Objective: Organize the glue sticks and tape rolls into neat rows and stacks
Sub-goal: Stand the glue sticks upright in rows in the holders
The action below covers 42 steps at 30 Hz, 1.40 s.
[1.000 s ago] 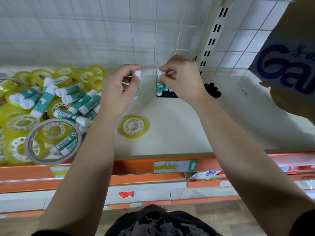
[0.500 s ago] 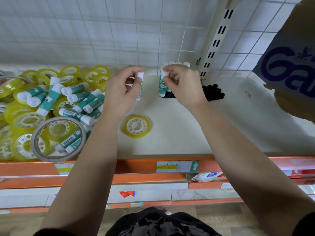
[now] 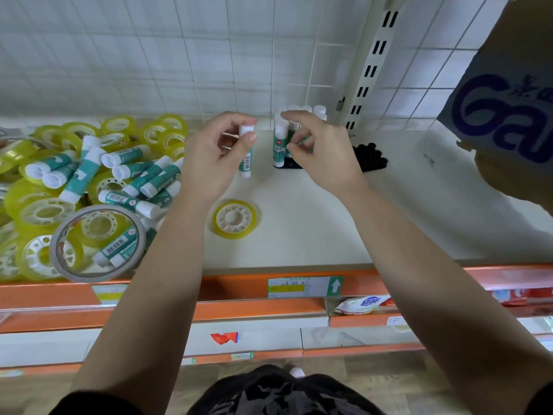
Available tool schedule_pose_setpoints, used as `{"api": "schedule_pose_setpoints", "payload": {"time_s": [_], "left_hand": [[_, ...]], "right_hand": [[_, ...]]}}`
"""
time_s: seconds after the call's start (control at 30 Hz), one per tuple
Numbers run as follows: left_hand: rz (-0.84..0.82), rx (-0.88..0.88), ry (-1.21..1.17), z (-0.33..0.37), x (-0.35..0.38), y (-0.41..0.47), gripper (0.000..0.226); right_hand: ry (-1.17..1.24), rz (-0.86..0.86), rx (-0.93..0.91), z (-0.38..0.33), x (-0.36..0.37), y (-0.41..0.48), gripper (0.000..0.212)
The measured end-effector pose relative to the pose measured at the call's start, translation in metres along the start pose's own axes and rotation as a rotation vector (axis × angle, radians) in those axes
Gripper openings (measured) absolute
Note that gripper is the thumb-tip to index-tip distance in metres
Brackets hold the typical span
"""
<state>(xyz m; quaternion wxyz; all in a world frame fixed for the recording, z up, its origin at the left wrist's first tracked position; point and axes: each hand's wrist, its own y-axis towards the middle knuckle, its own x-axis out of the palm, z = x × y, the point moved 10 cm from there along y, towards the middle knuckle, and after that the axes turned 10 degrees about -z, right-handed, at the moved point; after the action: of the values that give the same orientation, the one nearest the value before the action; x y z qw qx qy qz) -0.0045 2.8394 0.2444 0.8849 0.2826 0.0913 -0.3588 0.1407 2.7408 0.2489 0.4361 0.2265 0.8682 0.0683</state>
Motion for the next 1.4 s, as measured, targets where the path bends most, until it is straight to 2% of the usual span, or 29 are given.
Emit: {"api": "schedule_pose_setpoints", "payload": {"time_s": [0.1,0.23,0.43,0.6,0.73,0.97,1.2,1.4], "left_hand": [[-0.03,0.024,-0.024,0.009,0.004,0.006,0.016],[-0.019,0.012,-0.064,0.019,0.006,0.015,0.027],[-0.108,0.015,-0.026,0.032,0.027,0.024,0.015],[-0.113,0.007,0.015,0.037,0.037,0.027,0.028],[-0.124,0.026,0.077,0.04,0.041,0.032,0.019],[-0.137,-0.045,0.071,0.034,0.045,0.036,0.021],[-0.175,-0.072,0.078,0.032,0.05,0.038,0.019],[-0.107,-0.093,0.097,0.025,0.042,0.04,0.019]], "right_hand": [[-0.016,-0.004,0.01,0.007,-0.008,-0.004,0.048],[-0.061,0.041,0.037,0.02,-0.026,-0.008,0.037],[-0.095,0.132,0.038,0.031,-0.045,-0.018,0.033],[-0.066,0.172,0.011,0.035,-0.049,-0.024,0.031],[-0.052,0.161,0.032,0.043,-0.045,-0.027,0.033],[-0.071,0.073,0.091,0.057,-0.032,-0.03,0.026],[-0.058,0.066,0.111,0.061,-0.03,-0.031,0.024],[-0.065,0.062,0.124,0.063,-0.029,-0.031,0.027]]}}
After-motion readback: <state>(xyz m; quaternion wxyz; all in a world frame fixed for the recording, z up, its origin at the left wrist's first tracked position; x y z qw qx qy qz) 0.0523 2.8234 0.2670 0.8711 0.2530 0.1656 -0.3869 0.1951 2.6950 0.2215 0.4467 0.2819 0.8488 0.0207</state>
